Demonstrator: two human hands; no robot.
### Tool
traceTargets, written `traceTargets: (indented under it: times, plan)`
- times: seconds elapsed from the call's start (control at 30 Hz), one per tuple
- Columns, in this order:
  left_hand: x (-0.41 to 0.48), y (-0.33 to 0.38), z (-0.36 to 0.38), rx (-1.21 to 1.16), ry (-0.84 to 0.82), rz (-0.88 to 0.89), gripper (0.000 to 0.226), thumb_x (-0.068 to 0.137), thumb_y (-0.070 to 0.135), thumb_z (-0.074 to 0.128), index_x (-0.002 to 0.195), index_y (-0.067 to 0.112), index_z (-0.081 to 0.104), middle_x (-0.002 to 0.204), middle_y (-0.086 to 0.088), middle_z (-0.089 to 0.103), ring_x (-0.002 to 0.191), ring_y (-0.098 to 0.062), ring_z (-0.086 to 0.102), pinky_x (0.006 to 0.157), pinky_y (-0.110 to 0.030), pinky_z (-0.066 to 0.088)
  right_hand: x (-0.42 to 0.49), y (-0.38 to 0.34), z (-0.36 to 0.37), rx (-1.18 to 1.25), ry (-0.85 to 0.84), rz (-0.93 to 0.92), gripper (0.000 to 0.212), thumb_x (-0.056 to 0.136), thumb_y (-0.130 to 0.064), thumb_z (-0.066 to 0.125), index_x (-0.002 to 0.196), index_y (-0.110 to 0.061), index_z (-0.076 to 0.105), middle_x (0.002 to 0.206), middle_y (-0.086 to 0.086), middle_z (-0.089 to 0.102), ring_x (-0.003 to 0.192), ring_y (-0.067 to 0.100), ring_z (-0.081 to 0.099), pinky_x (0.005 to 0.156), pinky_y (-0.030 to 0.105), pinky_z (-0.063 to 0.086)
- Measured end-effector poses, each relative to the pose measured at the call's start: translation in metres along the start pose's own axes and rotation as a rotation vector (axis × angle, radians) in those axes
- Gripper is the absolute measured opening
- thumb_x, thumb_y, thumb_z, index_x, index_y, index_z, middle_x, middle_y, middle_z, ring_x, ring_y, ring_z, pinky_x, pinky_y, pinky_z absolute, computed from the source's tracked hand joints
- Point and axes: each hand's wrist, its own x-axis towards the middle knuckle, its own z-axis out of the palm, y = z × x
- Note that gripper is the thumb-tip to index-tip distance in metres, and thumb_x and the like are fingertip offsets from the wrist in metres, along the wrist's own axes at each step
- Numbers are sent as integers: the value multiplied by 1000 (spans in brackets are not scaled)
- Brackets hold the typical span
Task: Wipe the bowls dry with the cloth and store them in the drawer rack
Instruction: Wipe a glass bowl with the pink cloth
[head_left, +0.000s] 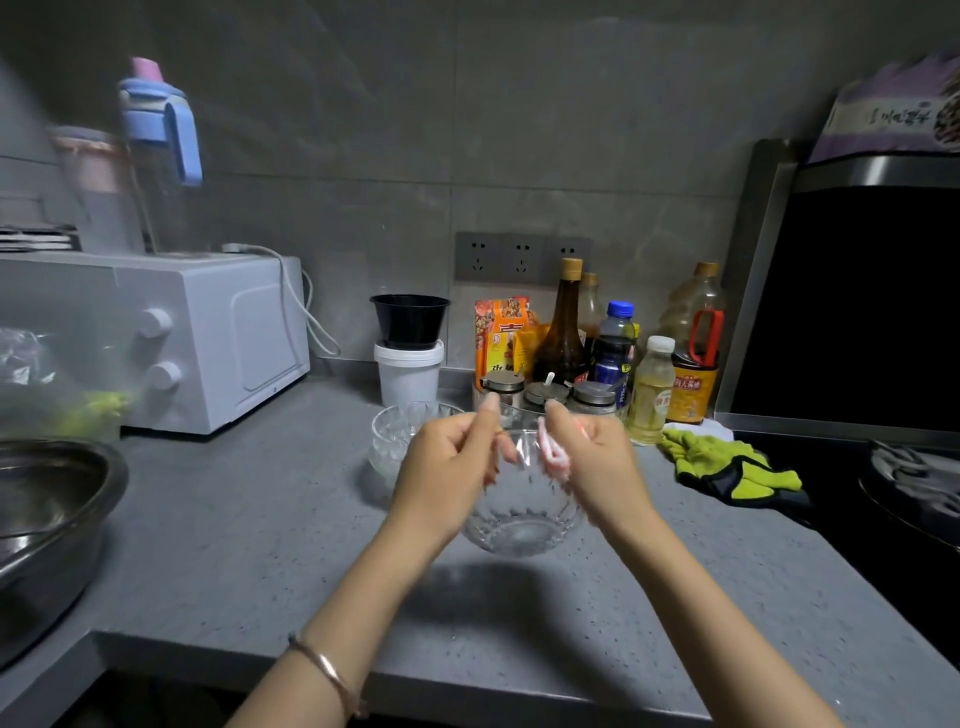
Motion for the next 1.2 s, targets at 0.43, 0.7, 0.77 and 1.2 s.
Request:
traceTargets:
  times: [0.43, 0.7, 0.77, 1.2]
  plan:
    - [5, -7, 3, -441, 403, -369, 29, 94, 33, 52, 83, 8, 59, 75, -15, 55, 70, -25, 55, 67, -35, 44, -50, 30, 30, -322, 95, -403, 49, 97, -56, 13, 146, -47, 16, 155, -19, 16, 146, 8, 7, 117, 26, 3]
    - [-6, 6, 12, -286, 256, -277, 46, 96, 30, 50, 54, 11, 51, 49, -4, 42, 50, -17, 38, 53, -29, 31, -26, 1, 22, -626, 219, -518, 48, 98, -45, 22, 130, -32, 55, 142, -12, 47, 142, 9, 25, 117, 40, -9]
    - [-6, 4, 10, -323, 275, -299, 49, 96, 29, 52, 50, 13, 45, 47, -2, 39, 48, -16, 37, 53, -27, 31, -24, 1, 19, -364, 143, -414, 46, 95, -50, 27, 121, -33, 60, 128, -15, 58, 128, 5, 44, 116, 44, 15]
    - [-5, -5, -5, -213, 106, -228, 52, 97, 38, 42, 64, 3, 62, 67, -15, 63, 67, -21, 59, 62, -20, 47, -16, 2, -7, 257, 20, 56, 49, 90, -37, 48, 49, -10, 47, 46, 8, 39, 30, 10, 31, 32, 16, 23]
